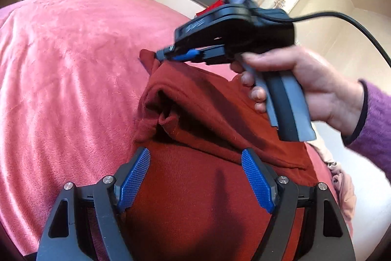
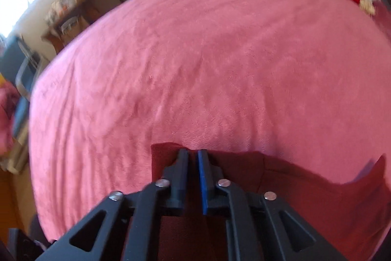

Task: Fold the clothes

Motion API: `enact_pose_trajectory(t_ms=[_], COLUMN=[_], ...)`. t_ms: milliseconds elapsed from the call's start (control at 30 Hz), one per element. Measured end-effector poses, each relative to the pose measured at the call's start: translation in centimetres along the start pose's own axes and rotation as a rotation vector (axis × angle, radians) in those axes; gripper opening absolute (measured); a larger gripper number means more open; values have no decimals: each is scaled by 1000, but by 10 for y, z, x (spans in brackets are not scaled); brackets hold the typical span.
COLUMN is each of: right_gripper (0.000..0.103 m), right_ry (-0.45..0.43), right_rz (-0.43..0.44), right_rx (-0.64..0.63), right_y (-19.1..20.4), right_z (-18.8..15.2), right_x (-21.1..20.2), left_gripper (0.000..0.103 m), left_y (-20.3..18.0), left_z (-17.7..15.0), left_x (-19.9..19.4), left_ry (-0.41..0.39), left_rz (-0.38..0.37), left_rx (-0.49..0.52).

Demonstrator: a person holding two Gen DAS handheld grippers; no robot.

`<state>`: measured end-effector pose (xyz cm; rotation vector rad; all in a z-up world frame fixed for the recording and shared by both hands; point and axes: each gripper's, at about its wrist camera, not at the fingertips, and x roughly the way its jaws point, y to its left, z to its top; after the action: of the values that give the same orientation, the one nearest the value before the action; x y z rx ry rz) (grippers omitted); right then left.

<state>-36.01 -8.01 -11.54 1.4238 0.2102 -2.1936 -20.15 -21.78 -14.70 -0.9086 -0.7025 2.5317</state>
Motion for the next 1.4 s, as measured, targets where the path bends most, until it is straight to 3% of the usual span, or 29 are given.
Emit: enact_pose_trajectory(t_ms=[200, 433, 567, 700, 833, 967, 1033, 1067, 1133, 1300, 1400], right_gripper=[25, 25, 28, 28, 28, 31, 23, 11, 5, 2, 2], right_ry=[-92, -200, -245, -225, -219, -230, -235, -238, -243, -286, -267], right_rz=[-14, -47, -201, -147, -111, -103, -98, -96, -92, -124, -141], right_rx=[174, 388, 585, 659, 709, 698, 693, 690, 684, 708, 737], right_y=[-40, -91, -157, -195, -220, -221, -221, -221, -222, -225, -229], right_z=[-59, -131, -217, -251, -255, -253, -251, -251, -250, -255, -265], right_x=[-50, -110, -162, -171, -158, -160, -161, -161, -162, -171, -168], left_gripper=[79, 79, 79, 79, 79, 79, 79, 79, 79, 79, 79], left_y=[-4, -14, -34, -52, -56, -52, -49, -48, -45, -40, -52], left_z=[1, -5, 0, 10, 16, 11, 8, 6, 0, -7, 8], left_x=[-4, -16, -13, 3, 23, 28, 25, 22, 16, -3, -19], left_ry=[13, 40, 43, 48, 87, 130, 124, 123, 121, 101, 0], left_rz=[13, -34, -66, -51, 4, 44, 56, 60, 64, 56, 10], left_rx=[-12, -32, 72, 191, 205, 189, 170, 160, 139, 86, 107])
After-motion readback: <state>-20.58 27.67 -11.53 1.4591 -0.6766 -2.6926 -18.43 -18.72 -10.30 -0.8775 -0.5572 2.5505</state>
